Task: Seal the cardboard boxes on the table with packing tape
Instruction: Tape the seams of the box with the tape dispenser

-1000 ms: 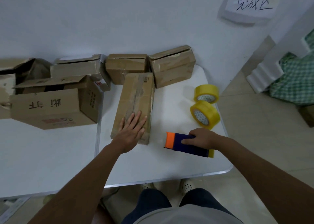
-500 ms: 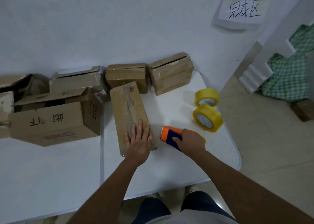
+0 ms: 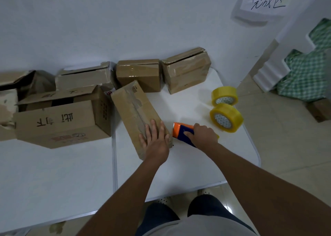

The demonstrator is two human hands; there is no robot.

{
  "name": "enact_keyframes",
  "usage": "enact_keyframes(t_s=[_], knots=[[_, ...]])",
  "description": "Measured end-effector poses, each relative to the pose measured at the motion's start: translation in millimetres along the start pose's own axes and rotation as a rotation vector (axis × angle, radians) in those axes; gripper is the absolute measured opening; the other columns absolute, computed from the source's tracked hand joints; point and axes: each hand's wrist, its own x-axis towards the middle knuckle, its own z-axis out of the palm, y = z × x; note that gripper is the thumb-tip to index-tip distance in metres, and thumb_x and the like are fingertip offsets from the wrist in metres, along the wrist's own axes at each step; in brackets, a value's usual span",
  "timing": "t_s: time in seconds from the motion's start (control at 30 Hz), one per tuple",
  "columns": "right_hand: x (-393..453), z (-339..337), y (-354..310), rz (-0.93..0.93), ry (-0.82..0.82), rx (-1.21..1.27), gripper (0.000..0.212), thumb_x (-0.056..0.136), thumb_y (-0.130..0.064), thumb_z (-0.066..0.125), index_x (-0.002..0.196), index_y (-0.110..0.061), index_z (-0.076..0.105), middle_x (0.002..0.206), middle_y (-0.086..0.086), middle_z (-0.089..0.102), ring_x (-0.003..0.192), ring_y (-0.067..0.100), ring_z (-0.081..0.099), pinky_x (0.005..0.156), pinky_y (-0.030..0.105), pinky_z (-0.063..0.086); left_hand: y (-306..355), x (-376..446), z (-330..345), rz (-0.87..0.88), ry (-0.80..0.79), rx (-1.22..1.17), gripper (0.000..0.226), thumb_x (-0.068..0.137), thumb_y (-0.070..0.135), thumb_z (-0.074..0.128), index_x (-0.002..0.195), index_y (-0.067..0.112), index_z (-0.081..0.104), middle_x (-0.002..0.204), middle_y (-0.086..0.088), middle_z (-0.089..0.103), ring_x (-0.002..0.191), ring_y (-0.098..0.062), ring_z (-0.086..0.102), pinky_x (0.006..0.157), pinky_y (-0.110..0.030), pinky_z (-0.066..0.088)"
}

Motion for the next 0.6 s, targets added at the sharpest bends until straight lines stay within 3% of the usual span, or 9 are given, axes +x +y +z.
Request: enact_keyframes(t_s=[0.1, 0.2, 0.3, 0.4, 0.5, 0.6], knots=[[8, 2, 4, 0.158, -0.056, 0.207, 0.053, 0.099, -0.052, 0.042, 0.115, -0.003, 0.054, 0.113, 0.015, 0.063, 0.102, 0.033, 0.062, 0.083, 0.038, 0.046, -2, -6, 0, 0.006, -0.004, -0.002, 0.057, 0.107, 0.043, 0.011, 0.155, 0.030, -0.017, 0.162, 0.000, -0.028, 0.149, -0.024, -0.026, 0.117, -0.051, -0.017], [20, -12, 21, 0.239, -0.015, 0.237, 0.054, 0.098, -0.052, 0.044, 0.115, -0.001, 0.053, 0.113, 0.019, 0.064, 0.102, 0.037, 0.062, 0.080, 0.040, 0.047, -9, -16, 0, 0.056, -0.003, 0.024, 0.057, 0.107, 0.043, 0.011, 0.156, 0.030, -0.016, 0.162, 0.001, -0.028, 0.148, -0.023, -0.027, 0.114, -0.049, -0.020], [22, -14, 21, 0.197, 0.043, 0.192, 0.055, 0.097, -0.055, 0.043, 0.117, -0.004, 0.048, 0.108, 0.016, 0.064, 0.099, 0.034, 0.063, 0.074, 0.038, 0.045, -12, -13, -2, 0.069, -0.048, 0.007, 0.057, 0.107, 0.045, 0.010, 0.155, 0.032, -0.017, 0.161, 0.003, -0.030, 0.148, -0.022, -0.029, 0.114, -0.048, -0.021], [16, 5, 12, 0.155, 0.090, 0.168, 0.052, 0.098, -0.052, 0.043, 0.121, -0.006, 0.046, 0.108, 0.013, 0.065, 0.099, 0.031, 0.062, 0.084, 0.039, 0.044, -20, -14, -7, 0.109, -0.069, 0.027, 0.055, 0.106, 0.045, 0.009, 0.155, 0.035, -0.015, 0.161, 0.005, -0.028, 0.149, -0.020, -0.026, 0.117, -0.049, -0.016], [12, 28, 14, 0.160, 0.037, 0.151, 0.050, 0.097, -0.048, 0.048, 0.124, -0.006, 0.041, 0.111, 0.011, 0.064, 0.104, 0.030, 0.060, 0.092, 0.040, 0.039, -37, -16, -12, 0.166, -0.071, 0.031, 0.053, 0.106, 0.045, 0.010, 0.154, 0.039, -0.009, 0.163, 0.009, -0.021, 0.151, -0.016, -0.018, 0.121, -0.046, -0.008], [8, 41, 19, 0.153, -0.007, 0.287, 0.057, 0.091, -0.042, 0.060, 0.128, -0.004, 0.040, 0.123, 0.014, 0.055, 0.113, 0.034, 0.055, 0.093, 0.044, 0.041, -45, -14, -16, 0.209, -0.073, -0.005, 0.051, 0.106, 0.045, 0.012, 0.155, 0.040, -0.004, 0.160, 0.016, -0.019, 0.151, -0.011, -0.014, 0.121, -0.041, -0.005]])
